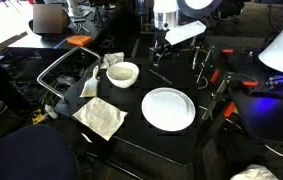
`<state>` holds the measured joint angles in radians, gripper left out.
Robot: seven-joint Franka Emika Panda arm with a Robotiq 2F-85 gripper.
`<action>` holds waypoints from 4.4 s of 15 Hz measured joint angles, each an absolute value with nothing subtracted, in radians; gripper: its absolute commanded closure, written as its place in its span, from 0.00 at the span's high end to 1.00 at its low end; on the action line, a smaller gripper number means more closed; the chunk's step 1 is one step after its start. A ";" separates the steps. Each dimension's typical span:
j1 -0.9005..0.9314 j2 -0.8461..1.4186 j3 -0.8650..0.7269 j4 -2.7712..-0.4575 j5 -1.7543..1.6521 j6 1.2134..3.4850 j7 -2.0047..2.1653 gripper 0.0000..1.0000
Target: Put the black pen inside the white bowl
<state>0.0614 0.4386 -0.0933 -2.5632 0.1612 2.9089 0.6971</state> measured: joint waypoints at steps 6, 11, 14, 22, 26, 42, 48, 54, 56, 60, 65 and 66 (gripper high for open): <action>0.062 0.485 -0.095 -2.513 0.184 2.909 0.696 1.00; 0.062 0.525 -0.095 -2.475 0.198 2.909 0.694 1.00; 0.062 0.551 -0.093 -2.453 0.210 2.909 0.692 1.00; 0.061 0.609 -0.088 -2.414 0.223 2.909 0.691 0.50; 0.061 0.612 -0.082 -2.399 0.229 2.909 0.691 0.21; 0.062 0.456 -0.159 -2.466 0.250 2.909 0.666 0.03; 0.095 0.268 -0.215 -2.538 0.179 2.908 0.663 0.03; 0.102 0.142 -0.177 -2.541 0.150 2.826 0.684 0.03; 0.103 0.127 -0.166 -2.526 0.094 2.800 0.745 0.03; 0.115 0.125 -0.155 -2.481 -0.055 2.770 0.910 0.03; 0.135 0.135 -0.136 -2.422 -0.224 2.733 1.095 0.03; 0.140 0.141 -0.134 -2.412 -0.247 2.726 1.121 0.03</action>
<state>0.1397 0.1410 -0.1339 -2.4125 -0.2467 2.7264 1.1208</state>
